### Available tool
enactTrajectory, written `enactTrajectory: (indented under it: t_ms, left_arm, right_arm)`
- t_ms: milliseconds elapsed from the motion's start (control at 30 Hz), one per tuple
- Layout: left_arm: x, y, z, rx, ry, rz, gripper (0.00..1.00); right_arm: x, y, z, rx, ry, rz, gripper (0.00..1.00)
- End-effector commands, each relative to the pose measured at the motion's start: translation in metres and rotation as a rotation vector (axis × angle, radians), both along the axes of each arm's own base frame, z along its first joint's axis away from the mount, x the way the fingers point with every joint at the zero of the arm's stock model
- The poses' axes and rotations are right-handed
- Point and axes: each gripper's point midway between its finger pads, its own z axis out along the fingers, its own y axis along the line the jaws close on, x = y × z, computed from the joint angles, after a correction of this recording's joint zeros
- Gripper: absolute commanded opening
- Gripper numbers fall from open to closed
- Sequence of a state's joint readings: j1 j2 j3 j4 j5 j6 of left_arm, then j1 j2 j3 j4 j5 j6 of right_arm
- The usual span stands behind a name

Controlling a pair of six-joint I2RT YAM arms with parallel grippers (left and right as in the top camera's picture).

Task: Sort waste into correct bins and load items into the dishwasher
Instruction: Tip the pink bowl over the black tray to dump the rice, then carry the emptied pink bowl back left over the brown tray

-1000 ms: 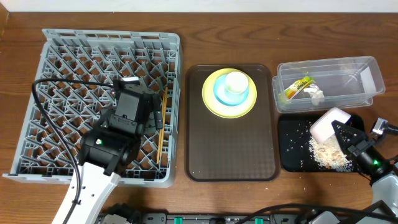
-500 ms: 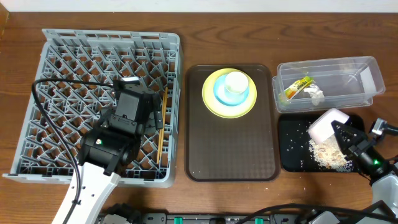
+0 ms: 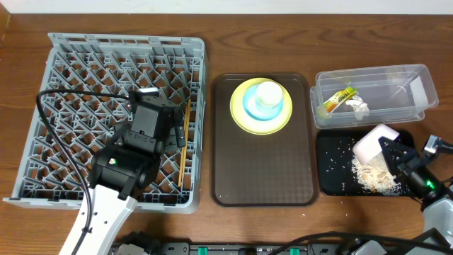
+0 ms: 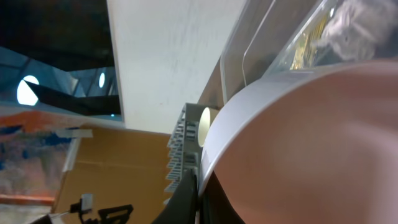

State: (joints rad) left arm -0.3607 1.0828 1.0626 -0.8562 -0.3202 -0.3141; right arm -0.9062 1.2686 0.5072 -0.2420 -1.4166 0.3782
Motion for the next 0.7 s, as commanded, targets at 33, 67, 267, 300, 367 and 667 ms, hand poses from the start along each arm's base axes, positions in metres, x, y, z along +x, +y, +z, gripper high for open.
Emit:
enactTrajectory:
  t_ms: [33, 67, 267, 300, 367, 667]
  left_arm:
    - [0.003, 0.002, 0.009, 0.002, -0.023, 0.013, 0.93]
    - [0.003, 0.002, 0.009, 0.002, -0.023, 0.013, 0.93]
    - [0.003, 0.002, 0.009, 0.002, -0.023, 0.013, 0.93]
    - [0.003, 0.002, 0.009, 0.002, -0.023, 0.013, 0.93]
    - [0.003, 0.002, 0.009, 0.002, -0.023, 0.013, 0.93]
    - [0.003, 0.002, 0.009, 0.002, -0.023, 0.013, 0.93]
  right_arm:
    - [0.005, -0.002, 0.001, 0.021, 0.032, -0.014, 0.01]
    - [0.007, -0.003, 0.003, 0.030, 0.035, -0.014, 0.01]
    - [0.033, 0.013, 0.035, 0.009, -0.037, 0.073, 0.01]
    - [0.038, 0.022, 0.043, 0.007, -0.052, 0.110, 0.01]
    - [0.047, 0.043, 0.058, 0.000, -0.081, 0.185, 0.01]
    - [0.067, 0.168, 0.098, -0.058, -0.154, 0.459, 0.02]
